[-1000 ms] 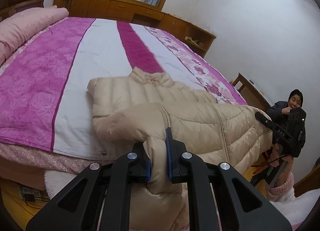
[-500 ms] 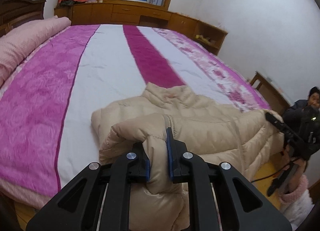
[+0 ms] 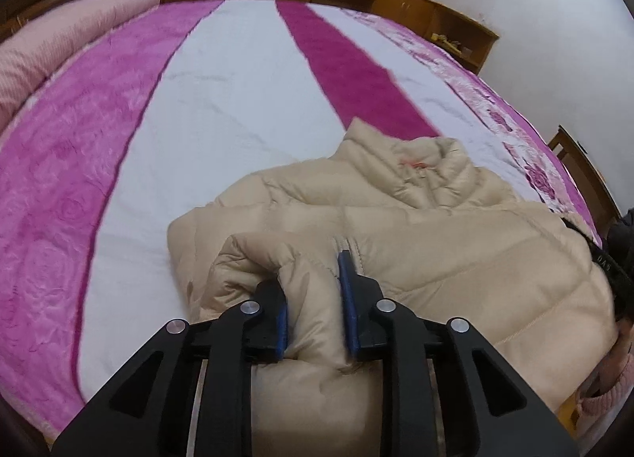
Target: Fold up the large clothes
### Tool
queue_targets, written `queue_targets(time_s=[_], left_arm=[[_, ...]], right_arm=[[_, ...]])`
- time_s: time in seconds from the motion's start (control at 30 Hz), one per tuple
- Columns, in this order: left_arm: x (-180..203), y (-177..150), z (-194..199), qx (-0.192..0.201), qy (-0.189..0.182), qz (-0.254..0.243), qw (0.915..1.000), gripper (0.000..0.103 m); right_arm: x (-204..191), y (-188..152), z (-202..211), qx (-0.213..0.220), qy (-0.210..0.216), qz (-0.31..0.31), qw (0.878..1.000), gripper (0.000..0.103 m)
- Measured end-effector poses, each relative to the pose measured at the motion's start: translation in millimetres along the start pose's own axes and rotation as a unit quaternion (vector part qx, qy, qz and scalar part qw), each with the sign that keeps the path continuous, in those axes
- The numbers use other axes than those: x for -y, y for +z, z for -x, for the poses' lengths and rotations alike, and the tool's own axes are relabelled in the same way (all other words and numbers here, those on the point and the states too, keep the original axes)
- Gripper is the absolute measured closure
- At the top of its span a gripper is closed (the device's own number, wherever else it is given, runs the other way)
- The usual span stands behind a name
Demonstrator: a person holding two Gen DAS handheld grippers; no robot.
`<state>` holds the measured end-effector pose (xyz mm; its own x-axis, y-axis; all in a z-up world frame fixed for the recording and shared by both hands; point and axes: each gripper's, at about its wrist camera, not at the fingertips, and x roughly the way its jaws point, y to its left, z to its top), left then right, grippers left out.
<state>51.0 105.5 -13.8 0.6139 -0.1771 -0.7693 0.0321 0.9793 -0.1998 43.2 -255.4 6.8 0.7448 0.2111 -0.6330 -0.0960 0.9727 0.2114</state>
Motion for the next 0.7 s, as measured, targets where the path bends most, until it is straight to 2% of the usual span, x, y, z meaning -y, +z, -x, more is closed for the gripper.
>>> queue_targets(time_s=[0.27,0.43,0.47,0.57,0.6,0.7], left_arm=[[-13,11,-30,-0.01,-0.001,0.017,0.9998,0.078],[-8,11,-12,-0.005,-0.003,0.009,0.9999,0.076],[-7,10,-6,-0.002,-0.005,0.006,1.0,0.07],[-6,7,17,0.002,-0.027,0.001,0.9996,0.04],[-4,4,30,0.01,-0.025,-0.008,0.9996,0.035],[0,-3,55,0.023,-0.015,-0.035,0.999,0.032]], right_arm=[[-1,3,-42,-0.023,-0.009,-0.002,1.0,0.089],[1,3,-39,-0.027,-0.003,-0.01,1.0,0.088],[0,4,-37,-0.026,0.001,-0.011,1.0,0.086],[1,8,-28,-0.027,0.011,-0.02,0.999,0.084],[1,10,-25,-0.027,0.013,-0.021,0.999,0.082],[2,15,-8,-0.027,0.023,-0.021,0.999,0.078]])
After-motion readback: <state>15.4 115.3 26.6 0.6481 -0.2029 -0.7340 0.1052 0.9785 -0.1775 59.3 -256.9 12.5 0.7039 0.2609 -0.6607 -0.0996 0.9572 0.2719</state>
